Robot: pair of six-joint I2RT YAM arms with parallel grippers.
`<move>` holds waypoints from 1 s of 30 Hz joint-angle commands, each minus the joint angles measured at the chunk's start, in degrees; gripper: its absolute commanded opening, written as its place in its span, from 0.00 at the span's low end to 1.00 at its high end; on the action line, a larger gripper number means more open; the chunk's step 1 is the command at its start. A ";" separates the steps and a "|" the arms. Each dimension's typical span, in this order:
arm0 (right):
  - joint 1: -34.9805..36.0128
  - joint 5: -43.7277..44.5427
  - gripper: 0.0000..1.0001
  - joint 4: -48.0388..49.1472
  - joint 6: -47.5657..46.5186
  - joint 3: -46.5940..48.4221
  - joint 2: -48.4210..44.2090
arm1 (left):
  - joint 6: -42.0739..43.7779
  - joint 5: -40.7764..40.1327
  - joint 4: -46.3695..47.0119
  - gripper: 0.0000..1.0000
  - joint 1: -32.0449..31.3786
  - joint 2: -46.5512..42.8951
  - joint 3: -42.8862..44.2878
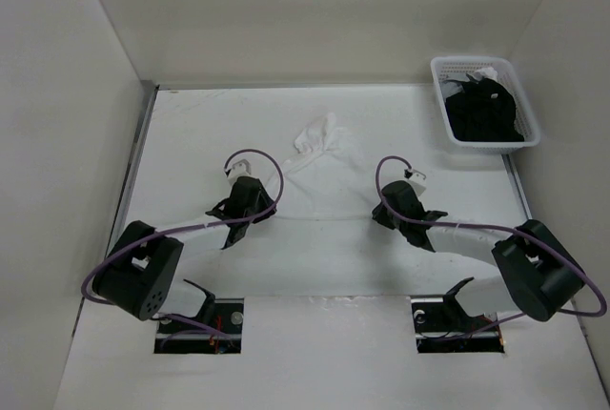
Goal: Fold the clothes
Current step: Flatten the tank top out
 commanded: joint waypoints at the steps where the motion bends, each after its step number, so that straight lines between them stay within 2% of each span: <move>1: 0.54 1.99 0.23 3.29 1.29 0.42 0.90 | 0.14 0.90 -0.42 0.26 0.08 1.02 1.62; 2: 0.54 2.43 0.18 3.64 1.29 0.51 0.99 | 0.23 0.81 -0.42 0.25 0.00 1.02 1.79; 4: 0.54 2.87 0.09 5.13 0.85 0.16 0.56 | 0.58 0.98 -0.51 0.12 -0.01 1.11 2.32; 6: 0.54 3.14 0.05 7.15 0.24 -0.72 -0.41 | 1.28 1.07 -1.73 0.05 -0.09 -0.02 3.28; 8: 0.54 3.40 0.03 7.86 -0.12 -1.25 -1.72 | 1.81 0.81 -6.20 0.00 -0.53 -2.92 5.38; 11: 0.80 3.58 0.02 7.34 -0.73 -2.04 -4.97 | 2.95 -0.94 -17.70 0.00 -2.11 -9.24 9.34; 13: 1.07 3.58 0.02 6.55 -0.64 -2.92 -7.52 | 3.04 -4.01 -29.30 0.03 -3.34 -13.55 13.20; 16: 0.98 3.05 0.02 4.44 -0.47 -3.54 -9.90 | 3.22 -8.41 -43.80 0.21 -4.40 -16.11 17.34; 18: 1.07 3.05 0.03 3.47 -0.56 -3.62 -10.52 | 2.78 -10.95 -47.70 0.35 -4.92 -17.60 17.53; 21: 1.07 2.96 0.03 2.59 -0.73 -4.15 -11.05 | 2.43 -13.60 -47.72 0.43 -4.23 -18.75 16.56; 24: 1.07 2.96 0.03 2.59 -1.00 -4.76 -11.75 | 2.34 -13.17 -42.02 0.42 -2.91 -16.39 13.76; 27: 0.72 2.88 0.03 2.50 -1.96 -4.59 -12.19 | 2.17 -10.53 -36.30 0.37 -3.43 -10.95 11.56; 30: 0.72 2.27 0.03 3.29 -2.14 -4.33 -10.79 | 1.99 -9.30 -29.63 0.36 -4.48 -7.95 9.01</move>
